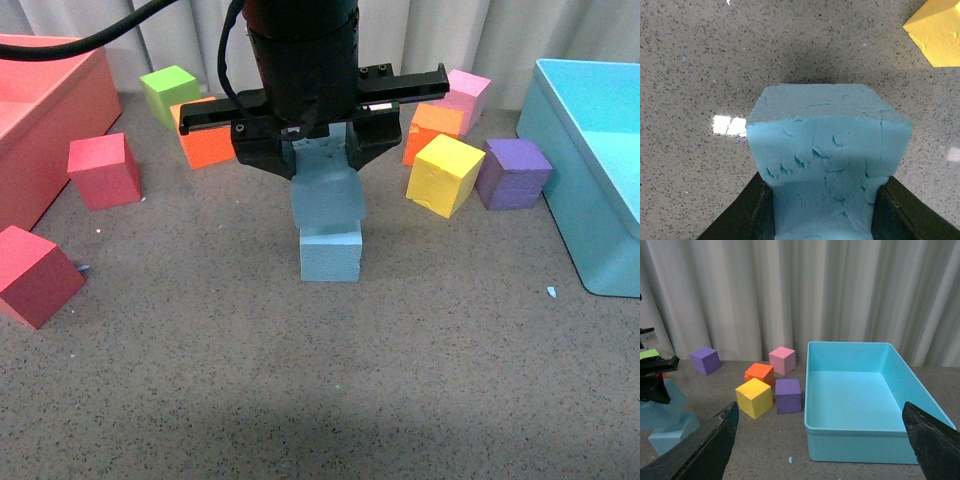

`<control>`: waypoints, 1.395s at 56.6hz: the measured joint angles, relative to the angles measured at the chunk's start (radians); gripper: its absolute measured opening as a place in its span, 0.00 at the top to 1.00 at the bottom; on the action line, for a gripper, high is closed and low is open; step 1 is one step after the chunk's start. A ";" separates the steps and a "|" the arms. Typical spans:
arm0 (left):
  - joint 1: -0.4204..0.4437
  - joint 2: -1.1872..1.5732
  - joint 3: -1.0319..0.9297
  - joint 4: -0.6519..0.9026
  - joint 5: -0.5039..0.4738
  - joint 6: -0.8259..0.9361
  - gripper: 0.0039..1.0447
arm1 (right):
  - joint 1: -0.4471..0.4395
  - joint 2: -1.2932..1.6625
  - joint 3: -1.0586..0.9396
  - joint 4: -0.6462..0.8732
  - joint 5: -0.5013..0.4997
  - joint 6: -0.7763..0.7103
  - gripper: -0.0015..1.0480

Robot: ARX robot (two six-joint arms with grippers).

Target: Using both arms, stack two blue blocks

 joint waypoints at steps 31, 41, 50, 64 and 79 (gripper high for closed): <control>-0.009 0.029 0.005 -0.006 0.010 -0.022 0.61 | 0.000 0.000 0.000 0.000 0.000 0.000 0.09; -0.013 0.032 0.013 0.001 0.002 -0.021 0.33 | 0.000 0.000 0.000 0.000 0.000 0.000 0.09; -0.010 0.025 0.016 0.010 -0.002 -0.016 0.10 | 0.000 0.000 0.000 0.000 0.000 0.000 0.09; 0.016 -0.056 -0.028 0.039 -0.014 0.011 0.06 | 0.000 0.000 0.000 0.000 0.000 0.000 0.09; 0.047 -0.197 -0.278 0.450 -0.233 0.190 0.19 | 0.000 0.000 0.000 0.000 0.000 0.000 0.09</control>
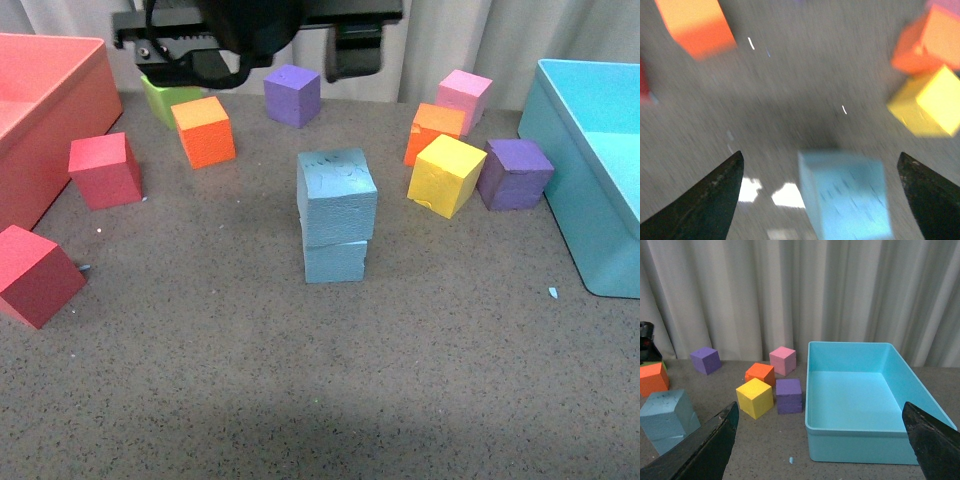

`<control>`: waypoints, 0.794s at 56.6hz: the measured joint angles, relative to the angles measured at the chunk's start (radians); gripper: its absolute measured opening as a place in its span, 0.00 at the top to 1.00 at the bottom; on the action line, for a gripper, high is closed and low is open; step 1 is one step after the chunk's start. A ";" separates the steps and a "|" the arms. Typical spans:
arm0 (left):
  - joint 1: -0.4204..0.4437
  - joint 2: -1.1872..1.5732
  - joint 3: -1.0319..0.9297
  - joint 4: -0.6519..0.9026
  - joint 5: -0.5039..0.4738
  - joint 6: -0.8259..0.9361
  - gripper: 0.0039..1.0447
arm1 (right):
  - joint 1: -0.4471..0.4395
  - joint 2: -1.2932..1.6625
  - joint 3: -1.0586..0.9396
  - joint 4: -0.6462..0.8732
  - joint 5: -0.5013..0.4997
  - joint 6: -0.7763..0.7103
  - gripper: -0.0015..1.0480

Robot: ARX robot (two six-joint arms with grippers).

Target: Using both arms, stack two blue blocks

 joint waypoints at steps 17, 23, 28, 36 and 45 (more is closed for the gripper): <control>0.181 -0.380 -0.800 1.231 0.055 0.395 0.77 | 0.000 0.000 0.000 0.000 0.000 0.000 0.09; 0.225 -0.454 -0.914 1.239 0.098 0.402 0.94 | 0.000 0.000 0.000 0.000 0.000 0.000 0.09; 0.264 -0.538 -1.017 1.238 0.150 0.409 0.97 | 0.000 0.000 0.000 0.000 0.001 0.000 0.09; 0.315 -0.642 -1.112 1.251 0.196 0.413 0.97 | 0.000 0.000 0.000 0.000 0.001 0.000 0.09; 0.356 -0.710 -1.199 1.241 0.231 0.415 0.97 | 0.000 0.000 0.000 0.000 0.000 0.000 0.09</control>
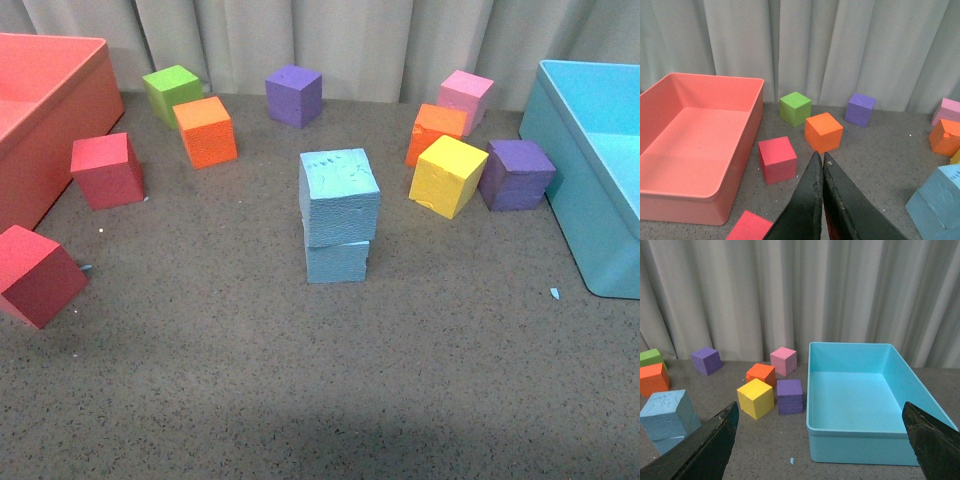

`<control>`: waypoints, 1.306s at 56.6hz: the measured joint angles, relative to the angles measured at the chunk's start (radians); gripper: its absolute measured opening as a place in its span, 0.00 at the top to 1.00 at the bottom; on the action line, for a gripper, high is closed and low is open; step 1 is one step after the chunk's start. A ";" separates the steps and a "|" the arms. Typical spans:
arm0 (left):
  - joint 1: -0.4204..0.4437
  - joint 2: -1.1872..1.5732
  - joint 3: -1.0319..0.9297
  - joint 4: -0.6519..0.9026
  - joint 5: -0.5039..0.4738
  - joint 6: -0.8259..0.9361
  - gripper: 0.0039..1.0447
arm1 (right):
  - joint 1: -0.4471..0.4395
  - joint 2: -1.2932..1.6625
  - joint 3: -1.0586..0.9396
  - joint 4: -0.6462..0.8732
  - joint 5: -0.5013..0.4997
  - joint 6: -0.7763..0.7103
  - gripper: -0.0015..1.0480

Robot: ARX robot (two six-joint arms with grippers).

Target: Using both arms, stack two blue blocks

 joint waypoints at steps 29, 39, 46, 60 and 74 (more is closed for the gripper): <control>0.136 -0.483 -0.113 -0.354 0.139 0.002 0.97 | 0.000 0.000 0.000 0.000 0.001 0.000 0.09; 0.137 -0.621 -0.114 -0.475 0.139 0.002 0.97 | 0.000 0.000 0.000 0.000 0.001 0.000 0.09; 0.137 -0.698 -0.114 -0.547 0.139 0.002 0.97 | 0.000 0.000 0.000 0.000 0.001 0.000 0.09; 0.137 -0.829 -0.114 -0.670 0.139 0.002 0.97 | 0.000 0.000 0.000 0.000 0.001 0.000 0.09; 0.137 -0.954 -0.115 -0.792 0.139 0.002 0.97 | 0.000 0.000 0.000 0.000 0.001 0.000 0.09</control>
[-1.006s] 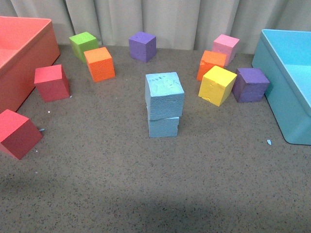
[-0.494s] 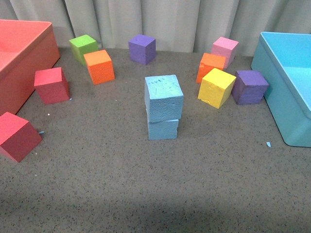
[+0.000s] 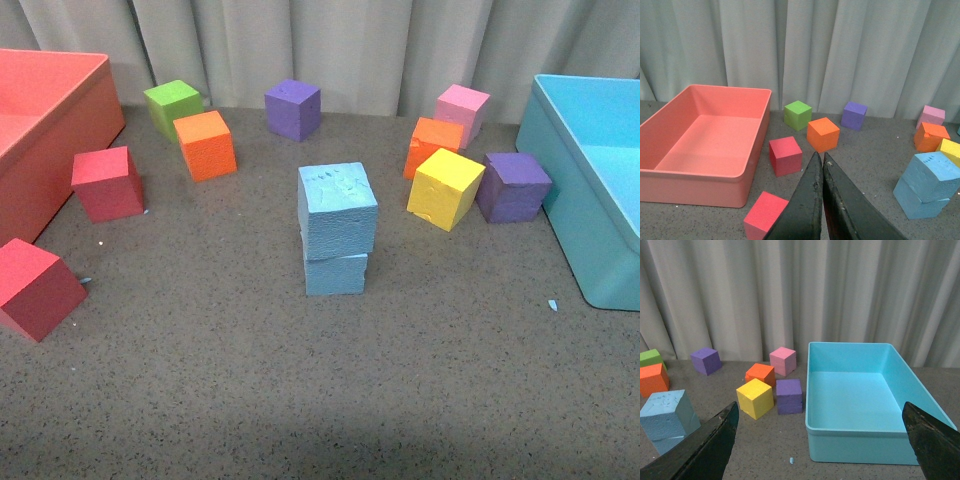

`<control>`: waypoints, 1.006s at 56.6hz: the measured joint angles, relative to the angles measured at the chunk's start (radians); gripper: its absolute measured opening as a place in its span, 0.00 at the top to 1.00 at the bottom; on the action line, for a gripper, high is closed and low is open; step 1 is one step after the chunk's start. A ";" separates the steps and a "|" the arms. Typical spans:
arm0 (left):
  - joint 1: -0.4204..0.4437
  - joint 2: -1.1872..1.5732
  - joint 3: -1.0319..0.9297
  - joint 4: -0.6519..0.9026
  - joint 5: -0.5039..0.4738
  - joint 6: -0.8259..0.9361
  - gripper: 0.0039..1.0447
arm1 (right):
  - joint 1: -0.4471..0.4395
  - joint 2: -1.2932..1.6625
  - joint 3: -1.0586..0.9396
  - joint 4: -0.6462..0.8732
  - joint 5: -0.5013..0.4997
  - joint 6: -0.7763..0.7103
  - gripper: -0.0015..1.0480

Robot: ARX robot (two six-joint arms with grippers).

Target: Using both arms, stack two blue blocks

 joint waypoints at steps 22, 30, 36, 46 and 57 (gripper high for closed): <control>0.000 -0.185 0.000 -0.215 0.001 0.000 0.97 | 0.000 0.000 0.000 0.000 0.000 0.000 0.09; 0.000 -0.266 0.000 -0.273 0.001 0.000 0.97 | 0.000 0.000 0.000 0.000 0.000 0.000 0.09; 0.000 -0.267 0.000 -0.275 0.000 0.000 0.90 | 0.000 0.000 0.000 0.000 0.000 0.000 0.09; 0.000 -0.268 0.000 -0.275 0.000 0.000 0.61 | 0.000 0.000 0.000 0.000 0.000 0.000 0.09; 0.000 -0.268 0.000 -0.275 0.000 0.000 0.28 | 0.000 0.000 0.000 0.000 0.000 0.000 0.09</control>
